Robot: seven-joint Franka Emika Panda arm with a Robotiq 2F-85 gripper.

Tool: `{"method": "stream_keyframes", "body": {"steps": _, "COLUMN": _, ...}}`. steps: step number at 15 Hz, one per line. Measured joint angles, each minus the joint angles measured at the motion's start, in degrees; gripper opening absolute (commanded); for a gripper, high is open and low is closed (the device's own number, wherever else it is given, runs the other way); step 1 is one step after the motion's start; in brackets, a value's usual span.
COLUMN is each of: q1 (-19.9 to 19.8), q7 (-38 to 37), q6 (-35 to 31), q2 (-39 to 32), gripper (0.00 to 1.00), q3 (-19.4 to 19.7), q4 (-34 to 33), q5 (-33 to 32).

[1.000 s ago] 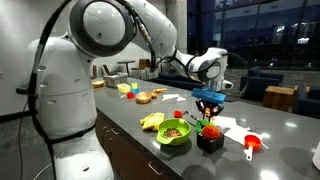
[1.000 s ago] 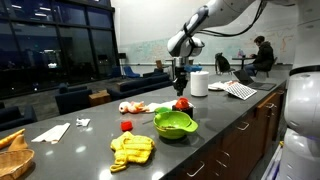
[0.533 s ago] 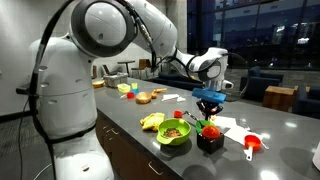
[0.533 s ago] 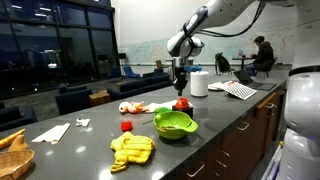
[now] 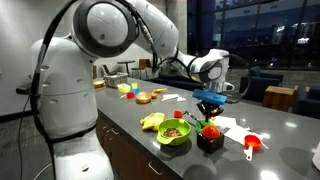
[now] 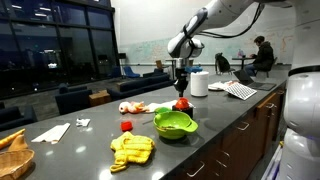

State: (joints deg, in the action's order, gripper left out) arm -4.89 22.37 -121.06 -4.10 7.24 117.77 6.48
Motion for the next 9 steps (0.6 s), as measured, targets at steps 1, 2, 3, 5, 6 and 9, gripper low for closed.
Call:
{"method": "stream_keyframes", "body": {"steps": 1, "q1": -0.08, "q7": 0.04, "q6": 0.02, "q2": -0.18, "gripper": 0.0, "q3": 0.0, "q4": -0.01, "q5": 0.0}}
{"method": "stream_keyframes", "body": {"steps": 2, "q1": -0.16, "q7": 0.18, "q6": 0.04, "q2": -0.35, "gripper": 0.0, "q3": 0.0, "q4": -0.01, "q5": 0.0}}
{"method": "stream_keyframes", "body": {"steps": 3, "q1": -0.26, "q7": 0.38, "q6": 0.06, "q2": -0.51, "gripper": 0.0, "q3": 0.0, "q4": -0.02, "q5": 0.0}}
{"method": "stream_keyframes", "body": {"steps": 5, "q1": -0.42, "q7": 0.79, "q6": 0.08, "q2": -0.9, "gripper": 0.0, "q3": 0.0, "q4": -0.08, "q5": 0.07}}
{"method": "stream_keyframes", "body": {"steps": 6, "q1": -0.51, "q7": 0.93, "q6": 0.09, "q2": -1.12, "gripper": 0.0, "q3": 0.0, "q4": -0.12, "q5": 0.14}}
{"method": "stream_keyframes", "body": {"steps": 9, "q1": -0.77, "q7": 1.34, "q6": 0.13, "q2": -1.88, "gripper": 0.0, "q3": 0.0, "q4": -0.32, "q5": 0.35}}
